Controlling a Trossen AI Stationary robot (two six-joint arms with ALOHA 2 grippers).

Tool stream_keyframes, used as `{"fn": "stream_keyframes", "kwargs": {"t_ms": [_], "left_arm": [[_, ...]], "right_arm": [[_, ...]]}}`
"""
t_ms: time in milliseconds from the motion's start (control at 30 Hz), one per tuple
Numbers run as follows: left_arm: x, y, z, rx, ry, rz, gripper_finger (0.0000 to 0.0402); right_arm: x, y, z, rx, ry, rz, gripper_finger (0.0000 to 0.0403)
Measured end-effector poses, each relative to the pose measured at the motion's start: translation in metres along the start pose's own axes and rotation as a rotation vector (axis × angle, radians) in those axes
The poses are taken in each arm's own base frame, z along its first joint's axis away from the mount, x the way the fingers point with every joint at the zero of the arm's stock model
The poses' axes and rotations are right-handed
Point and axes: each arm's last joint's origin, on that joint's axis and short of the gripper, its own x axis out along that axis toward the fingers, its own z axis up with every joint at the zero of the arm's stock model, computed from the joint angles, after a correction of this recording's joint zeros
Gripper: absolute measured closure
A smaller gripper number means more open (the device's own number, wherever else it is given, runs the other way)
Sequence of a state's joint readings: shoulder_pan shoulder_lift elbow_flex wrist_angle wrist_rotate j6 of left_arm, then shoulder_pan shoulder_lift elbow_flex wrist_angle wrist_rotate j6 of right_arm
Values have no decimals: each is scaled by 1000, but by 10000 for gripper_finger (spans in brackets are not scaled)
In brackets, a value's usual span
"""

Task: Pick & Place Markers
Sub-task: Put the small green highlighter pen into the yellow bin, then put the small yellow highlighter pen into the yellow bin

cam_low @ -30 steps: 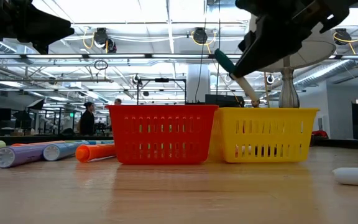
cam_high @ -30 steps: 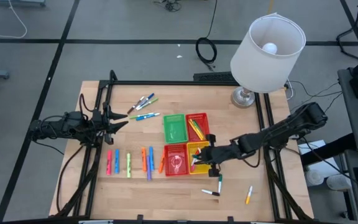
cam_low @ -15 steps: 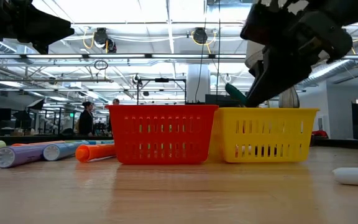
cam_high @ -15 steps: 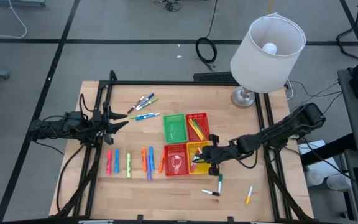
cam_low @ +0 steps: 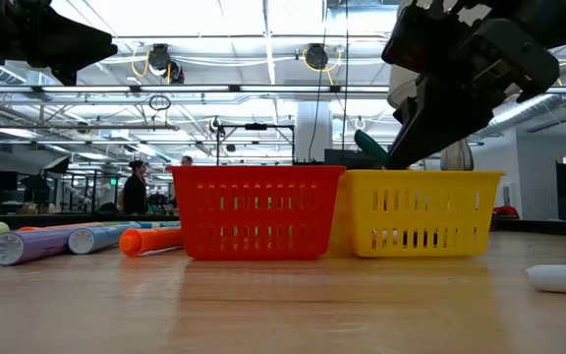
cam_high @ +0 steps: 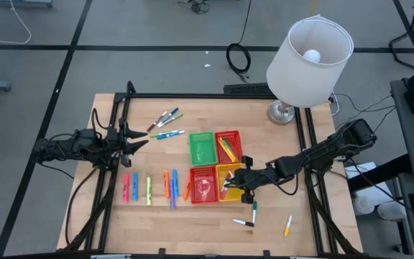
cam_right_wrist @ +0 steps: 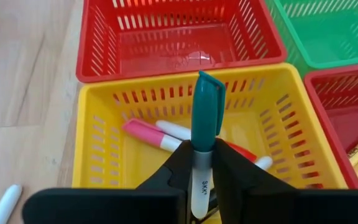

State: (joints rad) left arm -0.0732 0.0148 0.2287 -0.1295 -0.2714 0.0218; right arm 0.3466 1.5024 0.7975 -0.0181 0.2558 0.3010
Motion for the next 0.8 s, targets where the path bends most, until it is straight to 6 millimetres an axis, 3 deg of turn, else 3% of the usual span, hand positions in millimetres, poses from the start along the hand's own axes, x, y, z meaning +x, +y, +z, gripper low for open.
{"fn": "stream_keyframes", "kwargs": {"t_ms": [800], "left_arm": [[0,0,0,0,0,0,268]], "right_arm": [[0,0,1,31,-14,4,283]]}}
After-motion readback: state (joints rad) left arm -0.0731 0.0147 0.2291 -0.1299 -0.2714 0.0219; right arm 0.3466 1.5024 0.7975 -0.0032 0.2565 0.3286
